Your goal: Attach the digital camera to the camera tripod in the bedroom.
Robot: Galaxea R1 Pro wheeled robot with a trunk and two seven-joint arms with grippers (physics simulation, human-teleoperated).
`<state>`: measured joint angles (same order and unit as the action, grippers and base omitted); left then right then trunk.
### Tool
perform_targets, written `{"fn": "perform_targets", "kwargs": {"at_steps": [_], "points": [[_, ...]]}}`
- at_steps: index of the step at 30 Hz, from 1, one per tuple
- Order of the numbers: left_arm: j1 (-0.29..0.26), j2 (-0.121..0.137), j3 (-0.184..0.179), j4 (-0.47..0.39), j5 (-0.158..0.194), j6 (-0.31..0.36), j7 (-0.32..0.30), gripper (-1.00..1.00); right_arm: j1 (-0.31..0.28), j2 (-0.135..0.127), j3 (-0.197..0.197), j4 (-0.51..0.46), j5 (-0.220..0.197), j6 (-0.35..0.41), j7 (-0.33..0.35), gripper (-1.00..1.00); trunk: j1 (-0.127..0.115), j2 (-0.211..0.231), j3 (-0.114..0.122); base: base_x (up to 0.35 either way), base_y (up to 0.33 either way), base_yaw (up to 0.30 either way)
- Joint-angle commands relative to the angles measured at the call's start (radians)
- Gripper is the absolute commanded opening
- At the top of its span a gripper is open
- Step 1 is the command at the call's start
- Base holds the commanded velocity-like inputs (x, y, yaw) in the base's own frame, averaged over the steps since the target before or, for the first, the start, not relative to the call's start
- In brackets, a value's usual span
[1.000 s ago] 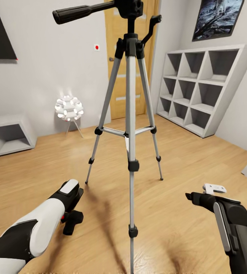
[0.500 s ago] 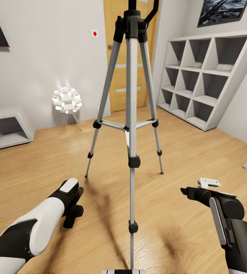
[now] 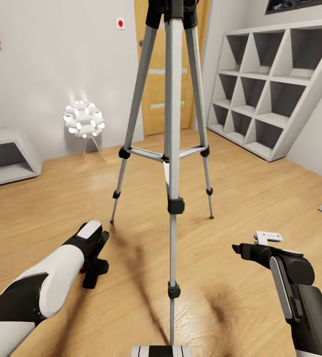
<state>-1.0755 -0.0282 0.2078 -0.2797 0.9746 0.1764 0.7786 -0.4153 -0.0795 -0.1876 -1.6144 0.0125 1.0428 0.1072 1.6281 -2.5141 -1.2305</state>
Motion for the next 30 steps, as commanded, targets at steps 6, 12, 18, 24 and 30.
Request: {"fn": "perform_targets", "kwargs": {"at_steps": [6, 12, 18, 24, 30], "points": [[-0.039, 0.001, 0.001, -0.003, 0.000, 0.015, 0.004, 1.00, 0.000, 0.000, -0.001, -0.001, 0.003, 0.004, 0.006, 1.00, 0.002, -0.002, -0.024, 0.000, 0.000, 0.000], [-0.066, 0.006, 0.001, -0.003, -0.001, 0.037, 0.003, 1.00, 0.000, 0.001, 0.001, -0.001, 0.003, 0.004, 0.006, 1.00, 0.005, -0.003, -0.047, 0.000, 0.000, 0.000], [-0.089, 0.015, 0.000, -0.003, -0.001, 0.050, 0.004, 1.00, 0.000, 0.000, 0.000, -0.001, 0.003, 0.004, 0.006, 1.00, 0.008, -0.005, -0.071, 0.000, 0.000, 0.000], [-0.100, 0.018, -0.002, -0.003, -0.001, 0.056, 0.003, 1.00, 0.000, 0.000, -0.001, -0.001, 0.003, 0.004, 0.006, 1.00, 0.011, -0.006, -0.094, 0.000, 0.000, 0.000], [-0.103, 0.019, -0.003, -0.003, -0.001, 0.058, 0.002, 1.00, 0.000, 0.000, 0.000, -0.001, 0.003, 0.004, 0.006, 1.00, 0.013, -0.007, -0.117, 0.000, 0.000, 0.000]]}}
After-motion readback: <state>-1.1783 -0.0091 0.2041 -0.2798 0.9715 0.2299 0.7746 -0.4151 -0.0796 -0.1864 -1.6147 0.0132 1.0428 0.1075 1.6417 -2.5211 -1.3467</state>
